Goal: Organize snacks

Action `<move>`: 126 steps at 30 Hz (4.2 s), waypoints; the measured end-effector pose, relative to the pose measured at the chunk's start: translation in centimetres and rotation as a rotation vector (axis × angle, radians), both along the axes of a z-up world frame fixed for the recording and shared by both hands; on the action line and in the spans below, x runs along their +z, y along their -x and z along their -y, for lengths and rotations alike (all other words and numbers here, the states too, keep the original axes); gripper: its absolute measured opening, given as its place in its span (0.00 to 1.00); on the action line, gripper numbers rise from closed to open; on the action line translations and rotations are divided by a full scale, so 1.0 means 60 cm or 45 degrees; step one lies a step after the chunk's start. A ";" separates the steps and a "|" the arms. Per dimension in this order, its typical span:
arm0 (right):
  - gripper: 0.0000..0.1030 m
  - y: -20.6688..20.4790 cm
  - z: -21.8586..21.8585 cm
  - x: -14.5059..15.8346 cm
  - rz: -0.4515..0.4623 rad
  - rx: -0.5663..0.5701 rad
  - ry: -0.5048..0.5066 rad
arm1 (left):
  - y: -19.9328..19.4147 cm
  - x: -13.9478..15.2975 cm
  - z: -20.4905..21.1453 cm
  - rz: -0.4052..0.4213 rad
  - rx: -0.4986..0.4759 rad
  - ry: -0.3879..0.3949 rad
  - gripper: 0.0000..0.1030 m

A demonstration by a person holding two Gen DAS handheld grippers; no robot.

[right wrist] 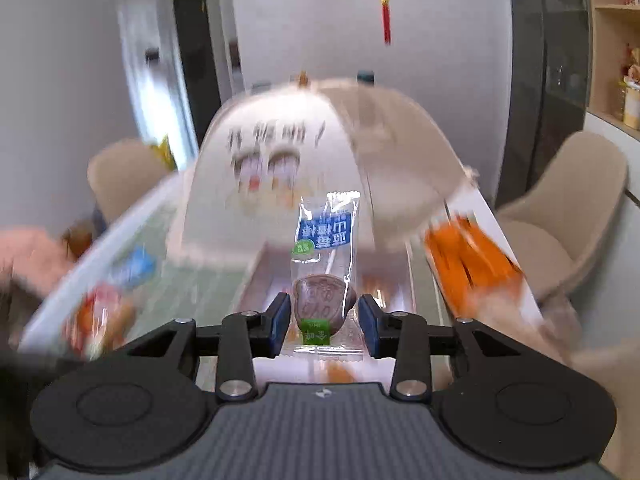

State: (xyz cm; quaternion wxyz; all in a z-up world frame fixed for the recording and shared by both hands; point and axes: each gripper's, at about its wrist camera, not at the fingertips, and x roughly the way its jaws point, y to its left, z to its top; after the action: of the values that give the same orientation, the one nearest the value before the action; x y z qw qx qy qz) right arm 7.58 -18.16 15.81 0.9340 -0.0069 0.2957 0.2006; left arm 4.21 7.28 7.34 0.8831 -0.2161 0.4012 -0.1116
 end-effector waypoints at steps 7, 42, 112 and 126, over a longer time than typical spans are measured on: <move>0.53 -0.026 -0.074 -0.080 -0.195 0.147 0.040 | 0.018 0.009 -0.076 0.043 0.064 -0.232 0.28; 0.58 0.083 -0.150 -0.192 -0.479 0.359 0.068 | 0.005 -0.089 -0.246 -0.103 0.251 -0.081 0.30; 0.64 0.129 -0.008 -0.207 -0.289 -0.048 0.204 | 0.142 -0.072 0.080 -0.208 -0.137 -0.348 0.31; 0.76 0.172 -0.026 -0.250 -0.315 -0.019 0.273 | 0.122 -0.077 0.085 -0.146 -0.199 -0.569 0.58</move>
State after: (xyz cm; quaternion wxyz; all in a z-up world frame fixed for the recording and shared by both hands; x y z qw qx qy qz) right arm -2.74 -16.59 0.79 0.8858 -0.0795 0.4282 0.1604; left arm -3.09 2.19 2.72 0.8733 0.0105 0.4811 -0.0757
